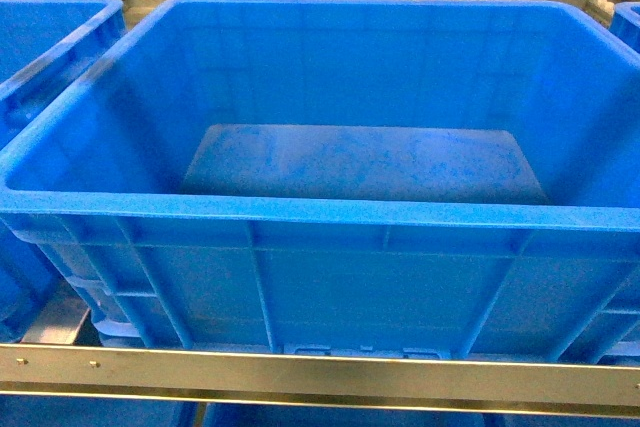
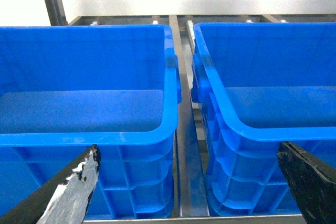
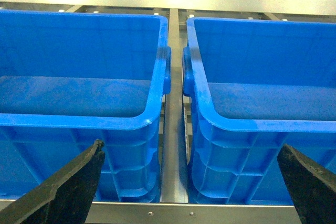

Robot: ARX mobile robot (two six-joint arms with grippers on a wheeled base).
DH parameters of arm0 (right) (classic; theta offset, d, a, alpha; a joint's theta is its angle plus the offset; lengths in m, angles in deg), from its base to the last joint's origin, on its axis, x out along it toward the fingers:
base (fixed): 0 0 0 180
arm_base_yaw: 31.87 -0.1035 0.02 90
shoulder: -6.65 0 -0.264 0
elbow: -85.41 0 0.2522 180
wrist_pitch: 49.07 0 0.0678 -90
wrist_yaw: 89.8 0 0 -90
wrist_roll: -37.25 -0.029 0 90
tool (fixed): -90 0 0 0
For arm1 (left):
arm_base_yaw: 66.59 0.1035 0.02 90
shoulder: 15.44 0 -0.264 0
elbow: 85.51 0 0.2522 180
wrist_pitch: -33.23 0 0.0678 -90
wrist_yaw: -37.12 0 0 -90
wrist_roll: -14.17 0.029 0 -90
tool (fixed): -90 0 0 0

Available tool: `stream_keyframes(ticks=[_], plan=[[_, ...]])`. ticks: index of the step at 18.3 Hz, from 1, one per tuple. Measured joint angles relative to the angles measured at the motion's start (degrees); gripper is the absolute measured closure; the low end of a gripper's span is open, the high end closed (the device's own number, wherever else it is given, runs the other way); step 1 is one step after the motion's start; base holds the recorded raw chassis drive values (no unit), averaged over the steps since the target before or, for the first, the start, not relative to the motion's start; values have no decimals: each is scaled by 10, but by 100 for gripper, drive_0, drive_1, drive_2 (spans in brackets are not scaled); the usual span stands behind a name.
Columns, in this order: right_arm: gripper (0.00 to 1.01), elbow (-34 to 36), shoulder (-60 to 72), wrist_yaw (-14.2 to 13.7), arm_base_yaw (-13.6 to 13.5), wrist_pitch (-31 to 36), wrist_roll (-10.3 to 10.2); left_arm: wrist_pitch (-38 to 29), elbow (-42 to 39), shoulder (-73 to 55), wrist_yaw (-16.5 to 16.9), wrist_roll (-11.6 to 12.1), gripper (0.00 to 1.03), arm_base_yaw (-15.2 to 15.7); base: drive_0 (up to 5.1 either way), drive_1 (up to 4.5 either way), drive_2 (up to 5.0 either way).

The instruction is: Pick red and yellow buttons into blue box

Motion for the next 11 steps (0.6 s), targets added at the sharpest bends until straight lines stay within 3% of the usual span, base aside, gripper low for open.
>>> stream_keyframes(ticks=[11], plan=[[3, 0, 0, 0, 0, 0, 0, 0, 0, 0, 0, 0, 5, 0, 0, 0, 0]])
